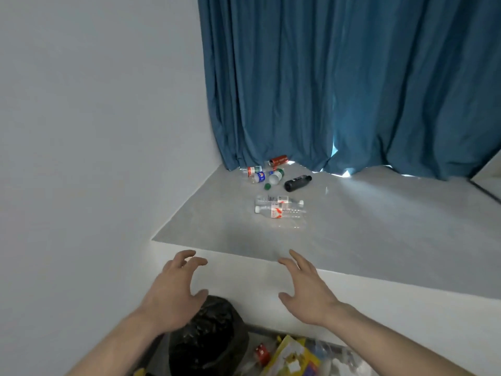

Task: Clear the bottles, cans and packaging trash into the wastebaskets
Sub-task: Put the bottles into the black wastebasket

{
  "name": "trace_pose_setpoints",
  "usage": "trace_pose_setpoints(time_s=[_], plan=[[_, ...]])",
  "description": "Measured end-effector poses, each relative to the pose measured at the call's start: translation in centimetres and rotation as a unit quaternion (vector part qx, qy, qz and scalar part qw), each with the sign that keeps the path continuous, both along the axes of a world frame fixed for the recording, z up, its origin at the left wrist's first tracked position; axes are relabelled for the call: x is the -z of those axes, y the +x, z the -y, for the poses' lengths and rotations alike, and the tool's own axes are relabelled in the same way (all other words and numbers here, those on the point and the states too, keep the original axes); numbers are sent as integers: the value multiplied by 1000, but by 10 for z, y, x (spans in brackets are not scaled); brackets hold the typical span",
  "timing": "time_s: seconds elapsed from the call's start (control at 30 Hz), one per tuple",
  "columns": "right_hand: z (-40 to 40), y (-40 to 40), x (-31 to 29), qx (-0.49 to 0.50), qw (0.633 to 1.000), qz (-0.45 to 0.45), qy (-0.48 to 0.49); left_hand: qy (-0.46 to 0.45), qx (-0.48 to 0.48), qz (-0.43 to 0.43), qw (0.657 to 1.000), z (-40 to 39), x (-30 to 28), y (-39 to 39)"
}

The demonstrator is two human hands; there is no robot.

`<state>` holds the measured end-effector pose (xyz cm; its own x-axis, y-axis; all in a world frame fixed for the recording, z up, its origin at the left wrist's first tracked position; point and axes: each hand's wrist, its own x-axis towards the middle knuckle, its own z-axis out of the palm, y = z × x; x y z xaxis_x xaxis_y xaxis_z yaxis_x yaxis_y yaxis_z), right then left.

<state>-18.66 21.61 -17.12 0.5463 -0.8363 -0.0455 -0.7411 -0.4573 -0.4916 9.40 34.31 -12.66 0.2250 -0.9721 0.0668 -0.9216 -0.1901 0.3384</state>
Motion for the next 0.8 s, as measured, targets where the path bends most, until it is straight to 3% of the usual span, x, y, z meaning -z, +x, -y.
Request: trace_pose_setpoints(time_s=[0.2, 0.37, 0.5, 0.67, 0.8], plan=[[115, 32, 12, 25, 1000, 5, 7, -15, 6, -12, 1000, 117, 18, 38], [157, 39, -11, 52, 996, -38, 61, 44, 10, -18, 999, 171, 1, 46], [146, 17, -87, 50, 990, -71, 113, 95, 26, -52, 994, 164, -73, 31], [97, -26, -233, 63, 981, -96, 155, 172, -6, -75, 982, 106, -206, 8], [63, -66, -304, 74, 979, -94, 166, 186, -30, -89, 978, 62, -263, -12]])
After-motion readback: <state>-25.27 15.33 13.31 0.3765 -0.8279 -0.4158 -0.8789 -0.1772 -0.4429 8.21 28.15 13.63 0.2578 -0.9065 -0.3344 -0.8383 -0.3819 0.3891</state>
